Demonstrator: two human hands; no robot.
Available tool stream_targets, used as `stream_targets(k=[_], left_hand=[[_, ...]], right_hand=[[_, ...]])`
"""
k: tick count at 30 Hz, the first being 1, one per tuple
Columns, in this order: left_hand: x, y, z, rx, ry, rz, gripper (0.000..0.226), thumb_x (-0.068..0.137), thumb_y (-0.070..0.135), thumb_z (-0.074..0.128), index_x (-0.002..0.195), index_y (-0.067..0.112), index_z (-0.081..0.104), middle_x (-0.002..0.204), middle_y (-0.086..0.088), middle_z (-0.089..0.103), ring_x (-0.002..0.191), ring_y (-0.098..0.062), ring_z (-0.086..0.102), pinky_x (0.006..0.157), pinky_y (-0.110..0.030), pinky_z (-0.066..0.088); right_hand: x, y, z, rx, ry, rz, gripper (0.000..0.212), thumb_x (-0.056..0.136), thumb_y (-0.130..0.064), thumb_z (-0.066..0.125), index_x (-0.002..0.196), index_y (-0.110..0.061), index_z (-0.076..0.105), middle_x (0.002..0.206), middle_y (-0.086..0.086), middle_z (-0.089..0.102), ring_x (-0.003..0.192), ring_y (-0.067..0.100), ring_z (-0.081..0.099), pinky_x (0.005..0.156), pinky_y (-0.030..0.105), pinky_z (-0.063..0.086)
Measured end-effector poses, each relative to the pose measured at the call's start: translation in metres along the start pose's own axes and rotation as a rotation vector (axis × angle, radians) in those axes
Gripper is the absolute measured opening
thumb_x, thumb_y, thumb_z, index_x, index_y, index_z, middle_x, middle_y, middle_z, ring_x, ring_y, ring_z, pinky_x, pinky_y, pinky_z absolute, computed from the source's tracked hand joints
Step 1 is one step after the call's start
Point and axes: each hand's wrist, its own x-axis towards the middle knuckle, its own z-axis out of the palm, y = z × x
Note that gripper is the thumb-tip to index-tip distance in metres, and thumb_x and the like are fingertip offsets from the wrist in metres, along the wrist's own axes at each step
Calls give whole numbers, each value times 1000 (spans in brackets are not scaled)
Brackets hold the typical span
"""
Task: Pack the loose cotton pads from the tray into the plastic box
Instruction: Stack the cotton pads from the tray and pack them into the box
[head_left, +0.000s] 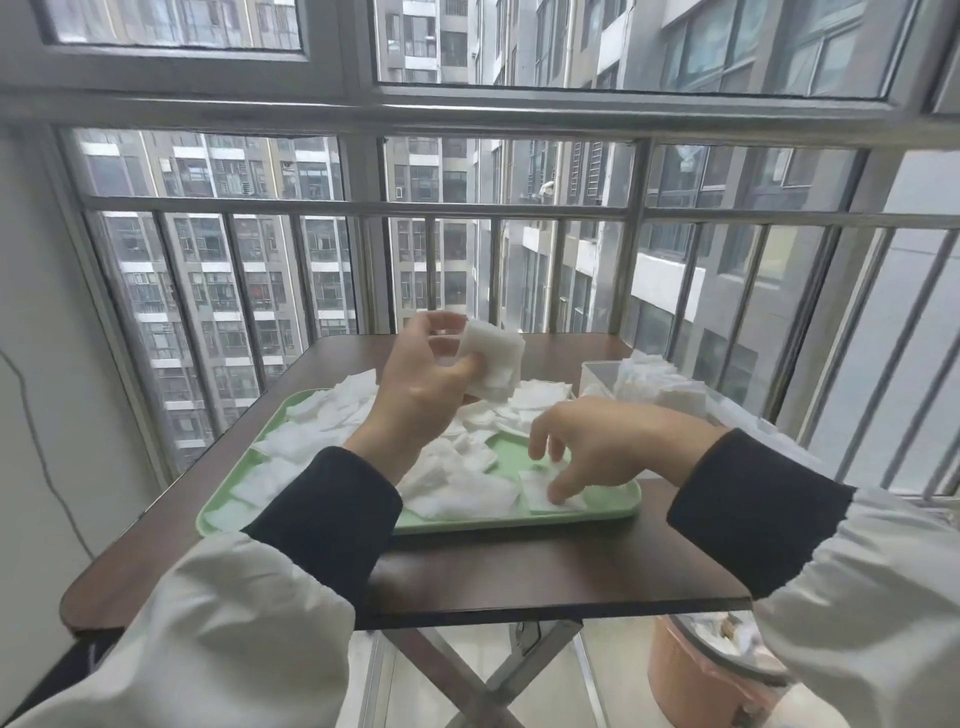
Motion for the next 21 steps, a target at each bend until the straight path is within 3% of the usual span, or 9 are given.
stream_targets(k=[4, 8, 11, 13, 15, 17, 19, 21], left_hand=[[-8, 0, 0, 48, -1, 2, 31, 92, 8, 69, 115, 22, 54, 113, -7, 65, 101, -24, 68, 75, -43, 64], [-17, -6, 2, -4, 11, -18, 28, 93, 5, 66, 114, 19, 54, 114, -10, 63, 99, -23, 68, 59, -23, 58], [-23, -10, 5, -20, 46, -68, 28, 93, 2, 63, 114, 17, 54, 116, -12, 62, 103, -27, 67, 58, -19, 55], [-25, -12, 7, -15, 72, -89, 28, 93, 1, 63, 112, 20, 53, 116, -11, 62, 104, -28, 66, 61, -25, 58], [-27, -13, 11, -10, 83, -93, 29, 92, 2, 63, 109, 23, 52, 115, -7, 62, 105, -26, 66, 69, -34, 62], [-28, -13, 16, -7, 74, -90, 29, 93, 3, 63, 109, 24, 52, 115, -4, 62, 102, -24, 67, 74, -39, 63], [-29, -12, 23, -4, 51, -92, 28, 93, 4, 65, 110, 23, 53, 116, -3, 63, 99, -23, 68, 75, -44, 63], [-30, -8, 32, -27, 17, -95, 31, 92, 4, 68, 115, 18, 54, 116, -5, 63, 99, -23, 69, 71, -40, 64]], right_hand=[[1, 1, -2, 58, -33, 42, 58, 76, -33, 86, 126, -23, 58, 113, -2, 61, 100, 20, 60, 85, 30, 49], [3, -1, -2, 99, -60, 61, 58, 75, -29, 87, 127, -22, 62, 114, 0, 62, 105, 26, 64, 95, 37, 54], [-1, -2, -1, 75, -37, 48, 52, 80, -25, 82, 128, -19, 63, 113, -2, 61, 100, 21, 58, 87, 30, 50], [-7, 1, -3, 73, 42, 22, 40, 85, -23, 76, 123, -15, 66, 107, -3, 64, 94, 17, 57, 78, 25, 46], [-17, 9, -9, 217, 180, -27, 22, 90, -21, 71, 110, -14, 69, 85, -8, 63, 77, 4, 60, 60, 15, 43], [-30, 18, -20, 505, 255, -91, 12, 92, -17, 69, 103, -15, 69, 79, -6, 64, 59, -4, 58, 50, 10, 40], [-44, 26, -31, 764, 221, -172, 14, 91, -14, 70, 105, -15, 70, 86, -1, 70, 65, 3, 59, 56, 15, 45], [-51, 32, -36, 859, 201, -245, 17, 90, -13, 72, 108, -12, 72, 86, 0, 72, 67, 7, 59, 59, 18, 47]])
